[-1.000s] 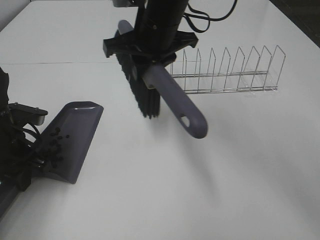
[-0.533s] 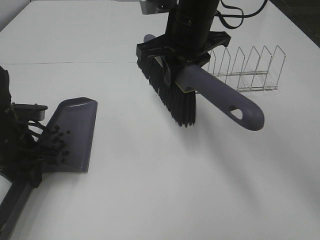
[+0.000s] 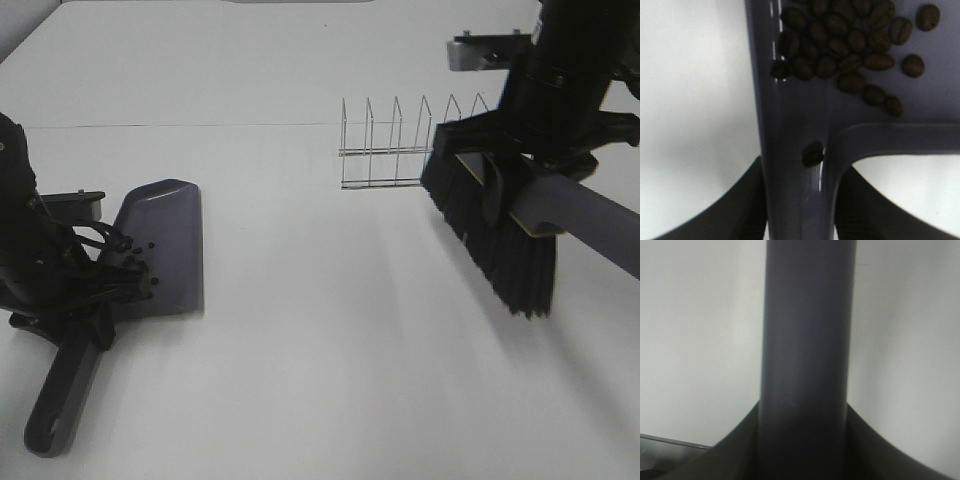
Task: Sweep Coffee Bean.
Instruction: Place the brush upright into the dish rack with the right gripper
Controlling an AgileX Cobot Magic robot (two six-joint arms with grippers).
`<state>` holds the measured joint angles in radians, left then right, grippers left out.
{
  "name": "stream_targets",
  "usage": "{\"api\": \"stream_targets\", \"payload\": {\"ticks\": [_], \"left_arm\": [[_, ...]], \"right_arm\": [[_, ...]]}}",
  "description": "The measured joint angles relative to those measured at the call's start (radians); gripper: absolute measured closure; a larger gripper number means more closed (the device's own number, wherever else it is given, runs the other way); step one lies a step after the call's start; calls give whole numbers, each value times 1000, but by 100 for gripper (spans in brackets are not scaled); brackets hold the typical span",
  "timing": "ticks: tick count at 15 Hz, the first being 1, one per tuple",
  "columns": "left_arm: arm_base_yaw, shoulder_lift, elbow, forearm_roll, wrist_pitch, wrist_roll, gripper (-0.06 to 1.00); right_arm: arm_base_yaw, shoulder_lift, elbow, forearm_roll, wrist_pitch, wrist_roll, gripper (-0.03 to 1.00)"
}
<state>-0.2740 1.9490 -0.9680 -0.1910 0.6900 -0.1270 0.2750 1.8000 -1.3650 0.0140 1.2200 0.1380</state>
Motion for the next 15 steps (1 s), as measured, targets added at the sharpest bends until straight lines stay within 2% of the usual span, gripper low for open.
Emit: {"api": "stream_targets", "payload": {"ticks": [2,4,6,8,15], "left_arm": [[0,11,-24,-17,-14,0,60],[0,12,-31,-27,-21,0,60],[0,13,-31,-32,-20,1,60],[0,13,-31,-32,-20,1,60],[0,13,-31,-32,-5,3,60]], "right_arm": [[-66,-8,85,-1,-6,8,62],[-110,11,112,-14,-61,60,62],[-130,74,113,-44,-171,115,62],[-130,122,93,-63,-174,123,62],[-130,294,-153,-83,-168,102,62]]}}
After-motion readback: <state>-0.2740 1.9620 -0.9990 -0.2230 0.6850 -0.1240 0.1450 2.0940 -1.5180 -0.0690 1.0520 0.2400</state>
